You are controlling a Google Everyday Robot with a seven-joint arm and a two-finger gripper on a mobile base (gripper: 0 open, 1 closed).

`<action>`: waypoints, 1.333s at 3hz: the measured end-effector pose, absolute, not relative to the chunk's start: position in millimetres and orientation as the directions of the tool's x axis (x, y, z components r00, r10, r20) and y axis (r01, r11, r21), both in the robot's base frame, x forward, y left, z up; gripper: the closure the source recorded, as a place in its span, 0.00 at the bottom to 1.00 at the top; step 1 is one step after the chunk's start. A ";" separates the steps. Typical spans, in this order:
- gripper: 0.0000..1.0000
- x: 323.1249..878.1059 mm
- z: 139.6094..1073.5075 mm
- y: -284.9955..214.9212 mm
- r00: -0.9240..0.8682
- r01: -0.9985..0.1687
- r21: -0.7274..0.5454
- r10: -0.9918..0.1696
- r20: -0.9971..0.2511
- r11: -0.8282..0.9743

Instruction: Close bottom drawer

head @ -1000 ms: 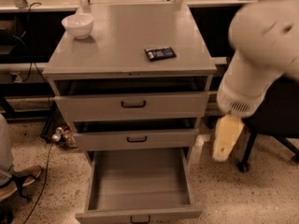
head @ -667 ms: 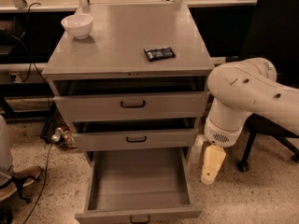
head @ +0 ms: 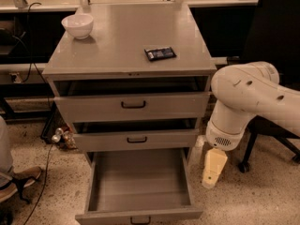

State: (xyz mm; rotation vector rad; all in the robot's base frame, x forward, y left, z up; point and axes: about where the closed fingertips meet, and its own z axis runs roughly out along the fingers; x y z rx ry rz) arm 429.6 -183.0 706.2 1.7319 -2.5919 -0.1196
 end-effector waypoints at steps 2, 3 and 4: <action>0.00 391.1 572.4 -146.3 -0.410 -0.867 0.333 -0.911 -0.050 0.372; 0.00 381.5 491.8 -123.4 -0.448 -0.826 0.416 -0.891 -0.073 0.381; 0.00 372.4 402.9 -98.5 -0.518 -0.774 0.478 -0.849 -0.102 0.415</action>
Offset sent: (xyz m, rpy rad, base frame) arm -0.0637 0.0694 -0.2452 0.2319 0.4064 -0.0329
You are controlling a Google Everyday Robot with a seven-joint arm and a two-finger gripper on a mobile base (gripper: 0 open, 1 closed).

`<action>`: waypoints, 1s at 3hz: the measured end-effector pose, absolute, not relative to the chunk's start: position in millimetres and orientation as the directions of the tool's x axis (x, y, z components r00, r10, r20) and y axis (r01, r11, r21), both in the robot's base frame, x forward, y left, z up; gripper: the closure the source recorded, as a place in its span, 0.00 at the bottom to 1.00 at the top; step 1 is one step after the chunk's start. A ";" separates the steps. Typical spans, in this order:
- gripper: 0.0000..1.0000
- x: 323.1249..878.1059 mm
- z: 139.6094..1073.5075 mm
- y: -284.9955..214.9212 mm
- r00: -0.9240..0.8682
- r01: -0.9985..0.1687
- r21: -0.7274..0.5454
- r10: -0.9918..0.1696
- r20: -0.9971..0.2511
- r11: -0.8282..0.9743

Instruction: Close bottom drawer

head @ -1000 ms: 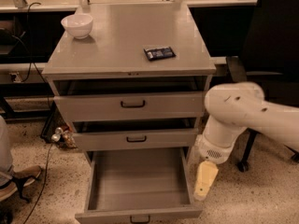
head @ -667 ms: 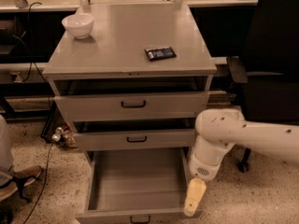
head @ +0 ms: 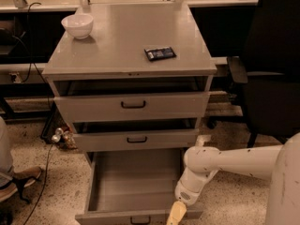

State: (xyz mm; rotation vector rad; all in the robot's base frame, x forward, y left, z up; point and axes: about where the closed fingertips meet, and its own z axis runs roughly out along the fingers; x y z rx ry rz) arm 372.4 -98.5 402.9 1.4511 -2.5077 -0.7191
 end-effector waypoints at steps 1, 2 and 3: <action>0.02 372.9 400.0 -99.8 -0.522 -0.771 0.479 -0.847 -0.100 0.419; 0.24 377.9 371.3 -112.7 -0.565 -0.738 0.494 -0.821 -0.080 0.459; 0.48 388.1 326.5 -134.7 -0.630 -0.700 0.482 -0.774 -0.067 0.527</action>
Offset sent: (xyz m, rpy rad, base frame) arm 0.0155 -0.0320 -0.0671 -0.0208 0.0498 -0.1196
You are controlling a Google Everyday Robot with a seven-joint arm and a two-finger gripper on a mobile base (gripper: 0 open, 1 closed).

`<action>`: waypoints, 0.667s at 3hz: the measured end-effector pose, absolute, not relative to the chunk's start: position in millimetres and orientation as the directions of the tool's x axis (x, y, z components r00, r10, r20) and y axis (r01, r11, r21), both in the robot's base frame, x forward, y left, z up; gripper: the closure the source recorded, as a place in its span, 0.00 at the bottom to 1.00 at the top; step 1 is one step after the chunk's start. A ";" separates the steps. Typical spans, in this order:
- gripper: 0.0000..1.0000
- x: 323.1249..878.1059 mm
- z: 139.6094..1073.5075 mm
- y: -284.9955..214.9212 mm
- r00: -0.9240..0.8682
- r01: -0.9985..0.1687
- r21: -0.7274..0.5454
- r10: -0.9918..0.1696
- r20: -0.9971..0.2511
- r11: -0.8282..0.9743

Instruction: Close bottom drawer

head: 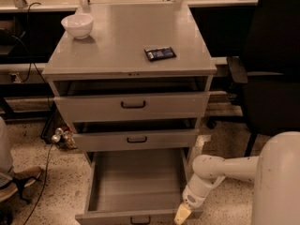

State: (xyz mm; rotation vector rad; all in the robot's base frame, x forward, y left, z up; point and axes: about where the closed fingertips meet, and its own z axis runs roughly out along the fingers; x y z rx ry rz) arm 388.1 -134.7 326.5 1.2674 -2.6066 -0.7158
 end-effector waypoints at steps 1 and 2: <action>0.78 397.0 274.2 -155.8 -0.694 -0.654 0.470 -0.717 -0.061 0.593; 0.99 399.0 239.5 -166.2 -0.722 -0.624 0.471 -0.691 -0.041 0.624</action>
Offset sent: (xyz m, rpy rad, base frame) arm 0.0173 -0.0461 -0.1268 -0.0466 0.0174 -0.1760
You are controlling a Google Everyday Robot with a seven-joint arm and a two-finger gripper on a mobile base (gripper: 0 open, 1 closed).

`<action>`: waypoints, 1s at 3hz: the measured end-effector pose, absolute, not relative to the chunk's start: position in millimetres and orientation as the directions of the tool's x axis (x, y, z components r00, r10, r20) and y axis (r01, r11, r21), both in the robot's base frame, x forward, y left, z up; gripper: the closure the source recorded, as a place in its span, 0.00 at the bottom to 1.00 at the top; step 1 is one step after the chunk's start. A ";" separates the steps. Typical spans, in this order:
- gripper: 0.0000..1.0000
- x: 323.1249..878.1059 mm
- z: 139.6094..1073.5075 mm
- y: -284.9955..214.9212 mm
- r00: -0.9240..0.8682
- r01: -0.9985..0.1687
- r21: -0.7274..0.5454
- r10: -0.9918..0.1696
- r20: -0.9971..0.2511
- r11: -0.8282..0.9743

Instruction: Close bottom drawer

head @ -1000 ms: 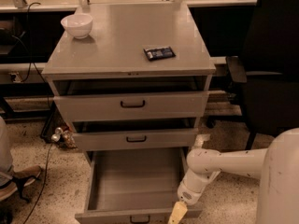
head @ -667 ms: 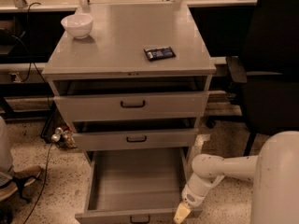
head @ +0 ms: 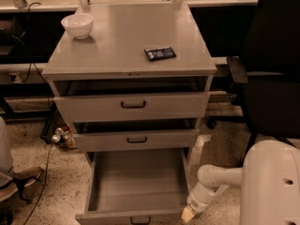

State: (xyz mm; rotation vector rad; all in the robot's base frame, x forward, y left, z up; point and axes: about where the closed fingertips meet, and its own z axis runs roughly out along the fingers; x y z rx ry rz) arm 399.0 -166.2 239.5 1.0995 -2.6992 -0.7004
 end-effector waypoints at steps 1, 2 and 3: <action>1.00 397.5 205.9 -176.4 -0.737 -0.605 0.469 -0.675 -0.025 0.643; 1.00 386.4 184.4 -189.7 -0.764 -0.568 0.465 -0.646 0.010 0.679; 1.00 376.0 174.8 -192.4 -0.773 -0.556 0.462 -0.634 0.017 0.691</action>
Offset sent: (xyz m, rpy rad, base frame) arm -0.0162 -0.0363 -0.0699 -0.0642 0.0469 -0.0970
